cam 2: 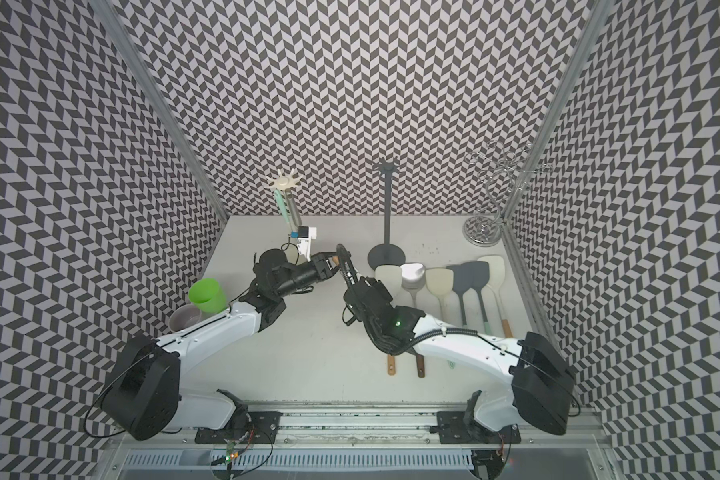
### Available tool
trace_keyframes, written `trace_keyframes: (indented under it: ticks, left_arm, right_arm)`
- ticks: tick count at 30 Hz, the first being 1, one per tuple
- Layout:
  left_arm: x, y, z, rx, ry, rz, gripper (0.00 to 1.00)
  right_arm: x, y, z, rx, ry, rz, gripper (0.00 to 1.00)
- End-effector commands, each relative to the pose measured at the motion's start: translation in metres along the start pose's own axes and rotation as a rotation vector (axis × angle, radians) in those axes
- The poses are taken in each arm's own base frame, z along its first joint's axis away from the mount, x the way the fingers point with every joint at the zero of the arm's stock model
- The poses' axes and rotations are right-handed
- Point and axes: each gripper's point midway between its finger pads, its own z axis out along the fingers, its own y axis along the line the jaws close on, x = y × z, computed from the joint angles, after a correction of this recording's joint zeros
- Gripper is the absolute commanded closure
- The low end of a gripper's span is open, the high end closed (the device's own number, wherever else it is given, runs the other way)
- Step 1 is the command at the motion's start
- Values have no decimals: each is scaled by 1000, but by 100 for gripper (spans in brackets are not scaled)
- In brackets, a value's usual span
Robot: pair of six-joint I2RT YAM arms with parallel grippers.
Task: Take the spatula off the kitchen utensil rack
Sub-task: Place the spatula at the center of the board.
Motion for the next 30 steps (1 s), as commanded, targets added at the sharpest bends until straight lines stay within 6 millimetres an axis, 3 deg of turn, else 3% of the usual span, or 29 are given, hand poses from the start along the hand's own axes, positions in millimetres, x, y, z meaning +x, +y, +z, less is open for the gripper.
trace_keyframes:
  ticks: [1, 12, 16, 24, 30]
  left_arm:
    - [-15, -15, -3, 55, -40, 15, 100]
    - [-49, -24, -11, 35, -170, 108, 100]
    - [-58, -20, -22, 2, -237, 157, 100]
    - [-66, -34, -55, 12, -381, 298, 100]
    - [-64, -52, -85, 57, -500, 418, 100]
  right_arm:
    - [-48, -4, -21, -73, -135, 142, 42]
    - [-59, -3, -68, -418, -148, 417, 0]
    - [-59, -2, -70, -608, -129, 578, 0]
    - [-63, -12, -62, -621, -19, 854, 0]
    - [-77, -28, -86, -650, -29, 1089, 0]
